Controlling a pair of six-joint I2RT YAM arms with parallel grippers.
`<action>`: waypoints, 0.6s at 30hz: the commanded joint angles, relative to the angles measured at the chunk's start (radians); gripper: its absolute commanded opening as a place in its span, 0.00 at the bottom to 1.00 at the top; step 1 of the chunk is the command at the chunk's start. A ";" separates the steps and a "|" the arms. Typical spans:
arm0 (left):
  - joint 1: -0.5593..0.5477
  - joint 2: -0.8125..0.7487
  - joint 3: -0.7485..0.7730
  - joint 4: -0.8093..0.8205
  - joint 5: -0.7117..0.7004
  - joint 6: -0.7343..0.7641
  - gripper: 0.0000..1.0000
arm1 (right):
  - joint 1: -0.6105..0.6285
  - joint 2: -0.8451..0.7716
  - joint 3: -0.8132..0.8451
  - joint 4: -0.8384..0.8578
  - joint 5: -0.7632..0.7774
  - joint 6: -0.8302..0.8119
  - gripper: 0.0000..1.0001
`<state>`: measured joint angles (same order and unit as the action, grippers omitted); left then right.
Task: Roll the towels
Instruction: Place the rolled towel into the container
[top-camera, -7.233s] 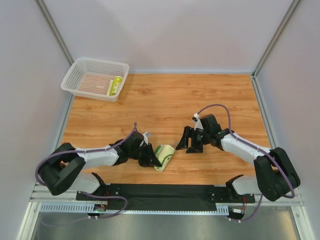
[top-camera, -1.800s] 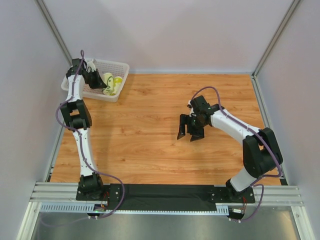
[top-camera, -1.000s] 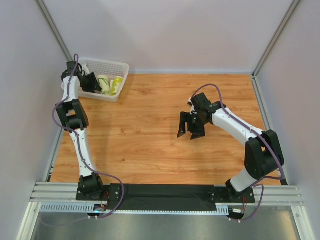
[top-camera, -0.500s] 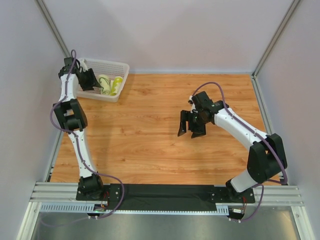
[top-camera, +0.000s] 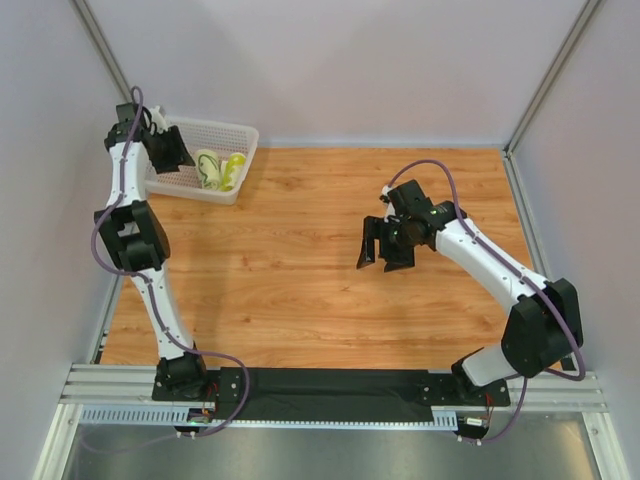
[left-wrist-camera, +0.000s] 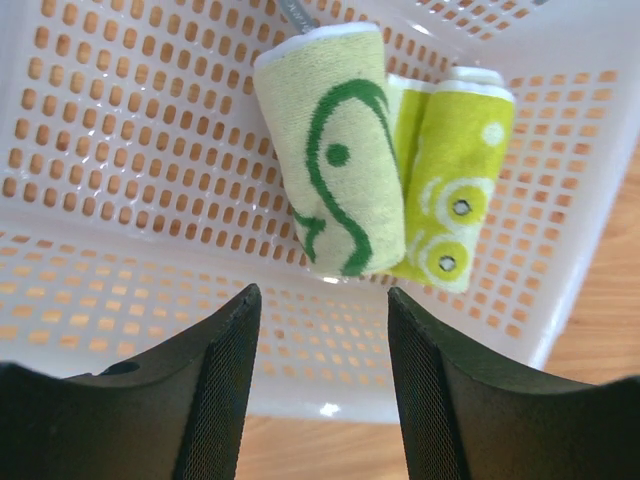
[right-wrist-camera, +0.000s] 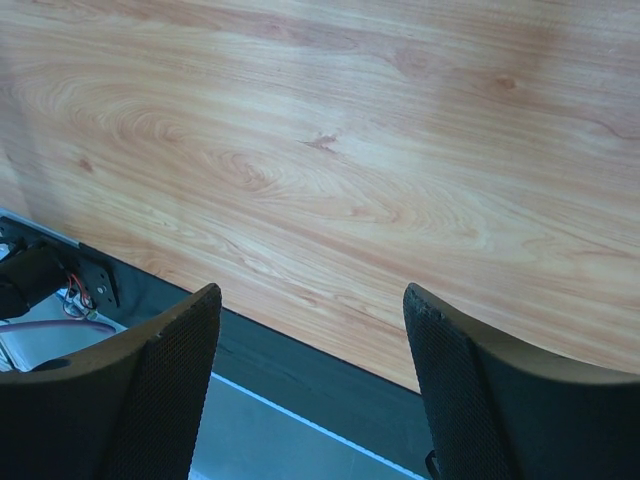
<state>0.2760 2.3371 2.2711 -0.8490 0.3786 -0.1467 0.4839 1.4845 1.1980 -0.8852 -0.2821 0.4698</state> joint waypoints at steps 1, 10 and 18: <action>-0.001 -0.136 -0.036 0.007 -0.009 0.015 0.60 | 0.010 -0.052 0.020 0.006 0.012 -0.002 0.75; -0.004 -0.488 -0.423 0.174 -0.012 -0.037 0.62 | 0.047 -0.136 -0.012 0.040 0.026 0.012 0.75; -0.115 -0.924 -0.839 0.329 -0.197 0.016 0.74 | 0.085 -0.213 -0.057 0.104 0.024 0.038 0.75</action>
<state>0.2142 1.5684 1.5425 -0.6304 0.2859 -0.1635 0.5503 1.3067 1.1530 -0.8375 -0.2672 0.4915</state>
